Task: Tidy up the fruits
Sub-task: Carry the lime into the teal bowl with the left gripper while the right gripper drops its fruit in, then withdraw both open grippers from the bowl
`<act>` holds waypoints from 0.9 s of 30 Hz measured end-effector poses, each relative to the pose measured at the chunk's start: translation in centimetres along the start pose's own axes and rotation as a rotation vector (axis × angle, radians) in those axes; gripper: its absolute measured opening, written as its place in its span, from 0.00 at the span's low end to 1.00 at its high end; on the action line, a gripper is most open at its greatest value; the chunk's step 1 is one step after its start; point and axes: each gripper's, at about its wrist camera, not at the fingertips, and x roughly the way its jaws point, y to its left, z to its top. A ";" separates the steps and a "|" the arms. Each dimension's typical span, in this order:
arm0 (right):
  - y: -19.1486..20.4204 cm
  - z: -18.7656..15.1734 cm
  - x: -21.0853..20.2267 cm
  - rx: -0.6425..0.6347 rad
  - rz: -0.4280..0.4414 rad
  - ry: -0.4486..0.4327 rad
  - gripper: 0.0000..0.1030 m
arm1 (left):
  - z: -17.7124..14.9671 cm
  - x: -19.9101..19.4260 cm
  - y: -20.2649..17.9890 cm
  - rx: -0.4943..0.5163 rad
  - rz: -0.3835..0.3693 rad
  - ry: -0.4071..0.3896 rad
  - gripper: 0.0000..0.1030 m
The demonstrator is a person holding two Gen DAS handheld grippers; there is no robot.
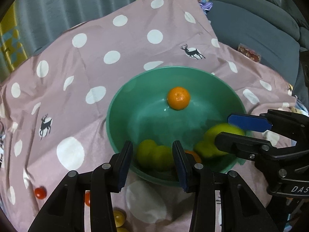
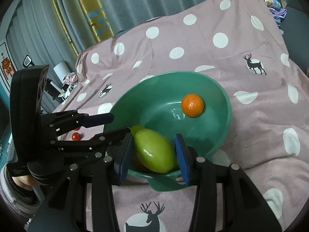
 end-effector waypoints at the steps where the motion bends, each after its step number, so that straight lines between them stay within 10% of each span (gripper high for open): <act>1: 0.0 0.0 -0.1 0.003 0.000 -0.003 0.44 | 0.0 0.0 0.2 -0.007 0.002 0.001 0.42; 7: 0.5 0.1 -0.7 0.002 0.001 -0.020 0.52 | -0.6 -1.2 1.4 -0.065 0.004 -0.022 0.81; 27: 5.8 -0.9 -3.7 -0.112 0.015 -0.042 0.76 | -8.1 -6.4 8.5 -0.354 0.112 0.008 0.96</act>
